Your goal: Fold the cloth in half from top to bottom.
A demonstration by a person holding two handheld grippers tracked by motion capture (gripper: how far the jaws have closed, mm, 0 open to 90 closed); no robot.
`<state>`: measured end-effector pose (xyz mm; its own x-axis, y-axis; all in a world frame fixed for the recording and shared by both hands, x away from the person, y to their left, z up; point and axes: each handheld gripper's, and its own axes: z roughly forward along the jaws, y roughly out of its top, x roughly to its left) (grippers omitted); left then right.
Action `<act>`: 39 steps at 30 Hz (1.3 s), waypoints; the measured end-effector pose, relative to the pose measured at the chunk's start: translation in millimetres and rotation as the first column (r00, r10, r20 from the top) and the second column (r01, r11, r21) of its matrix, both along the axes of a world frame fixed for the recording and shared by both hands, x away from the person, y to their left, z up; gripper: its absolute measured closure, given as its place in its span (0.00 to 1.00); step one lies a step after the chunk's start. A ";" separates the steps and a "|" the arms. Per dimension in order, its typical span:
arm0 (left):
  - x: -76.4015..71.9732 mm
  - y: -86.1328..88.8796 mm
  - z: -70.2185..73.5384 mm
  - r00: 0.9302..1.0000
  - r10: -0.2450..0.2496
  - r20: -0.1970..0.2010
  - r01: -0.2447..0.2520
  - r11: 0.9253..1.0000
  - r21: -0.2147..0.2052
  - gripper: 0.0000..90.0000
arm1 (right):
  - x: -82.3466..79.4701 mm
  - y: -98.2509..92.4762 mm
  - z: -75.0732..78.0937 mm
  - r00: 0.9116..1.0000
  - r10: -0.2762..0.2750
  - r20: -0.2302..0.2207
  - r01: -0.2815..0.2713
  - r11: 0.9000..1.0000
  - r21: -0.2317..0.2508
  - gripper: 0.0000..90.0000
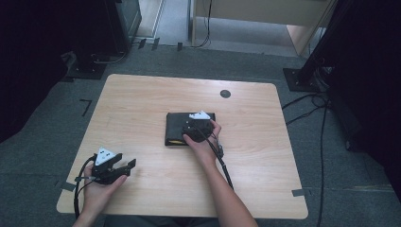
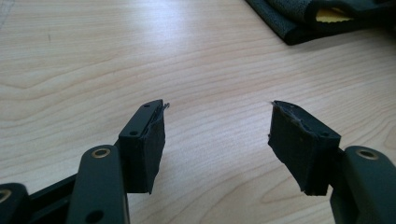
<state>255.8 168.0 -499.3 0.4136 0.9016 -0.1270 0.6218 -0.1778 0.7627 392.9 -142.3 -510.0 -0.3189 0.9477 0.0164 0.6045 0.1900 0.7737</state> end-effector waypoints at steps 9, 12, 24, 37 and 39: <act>-5.8 2.5 -2.3 1.000 -0.001 -0.021 0.002 1.000 0.012 0.41 | -35.2 4.0 -5.5 0.998 0.052 -0.027 -0.052 0.999 0.002 0.18; -6.6 1.7 -3.5 1.000 -0.002 -0.026 0.002 1.000 0.014 0.41 | -39.7 0.9 -5.9 0.999 0.044 -0.028 -0.043 0.999 0.019 0.18; -9.0 -2.2 -6.2 0.999 -0.010 -0.035 0.011 1.000 0.028 0.41 | -45.6 5.9 -9.9 1.000 0.011 0.005 -0.011 1.000 -0.009 0.18; -17.4 13.0 -9.8 0.999 0.007 -0.047 -0.006 0.999 0.032 0.40 | -70.8 -19.8 15.8 0.997 0.036 0.072 -0.040 0.998 0.052 0.13; -18.3 13.8 -9.8 0.999 0.009 -0.047 -0.008 0.999 0.033 0.40 | -74.9 -25.6 20.7 0.996 0.039 0.079 -0.044 0.997 0.057 0.12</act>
<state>237.5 181.8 -509.1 0.4003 0.9090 -0.1166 0.6585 -0.1968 0.7264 318.0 -167.9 -489.3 -0.3602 0.9318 0.0455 0.5349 0.1663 0.8284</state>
